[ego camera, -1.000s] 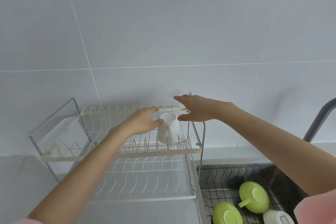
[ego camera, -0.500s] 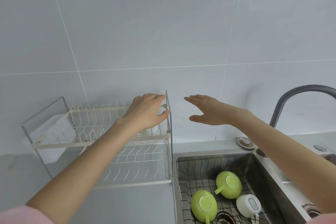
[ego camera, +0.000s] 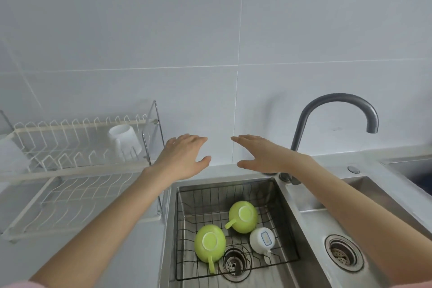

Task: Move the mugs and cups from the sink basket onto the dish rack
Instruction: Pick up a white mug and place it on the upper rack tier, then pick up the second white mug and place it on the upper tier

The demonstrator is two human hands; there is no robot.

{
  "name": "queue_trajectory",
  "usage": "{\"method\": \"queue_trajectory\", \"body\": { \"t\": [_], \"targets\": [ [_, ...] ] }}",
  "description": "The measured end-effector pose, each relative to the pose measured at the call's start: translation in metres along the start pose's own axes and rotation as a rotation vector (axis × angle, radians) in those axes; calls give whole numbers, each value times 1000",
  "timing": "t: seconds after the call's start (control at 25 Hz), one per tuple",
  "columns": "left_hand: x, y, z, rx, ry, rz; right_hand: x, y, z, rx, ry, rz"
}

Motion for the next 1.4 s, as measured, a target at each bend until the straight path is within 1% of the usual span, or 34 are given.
{"method": "queue_trajectory", "body": {
  "t": [0.16,0.32,0.68,1.04,1.2,1.28,1.4],
  "targets": [
    [39,-8,-30,-30,9,53,21,16,-40,1,-57,26],
    [79,-9,-53,-79,2,148,55,31,-79,23,-100,92],
    [171,-14,-79,-135,143,334,138,32,-133,102,-311,207],
    [275,-21,-77,-249,342,563,228,17,-172,305,-551,247],
    [322,-21,-85,-341,543,660,274,17,-187,421,-656,255],
    [340,-20,-92,-381,637,682,293,18,-192,487,-706,251],
    [365,-20,-102,-421,713,714,319,17,-201,559,-753,250]
  ]
}}
Point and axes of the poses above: each hand's wrist, its own y-axis away from the middle knuckle, its own x-axis out of the palm, z = x × y, the point moved 9 cm from there along -y, towards the middle knuckle, and after that the axes turned 9 degrees about -x, right-handed, at the moved point
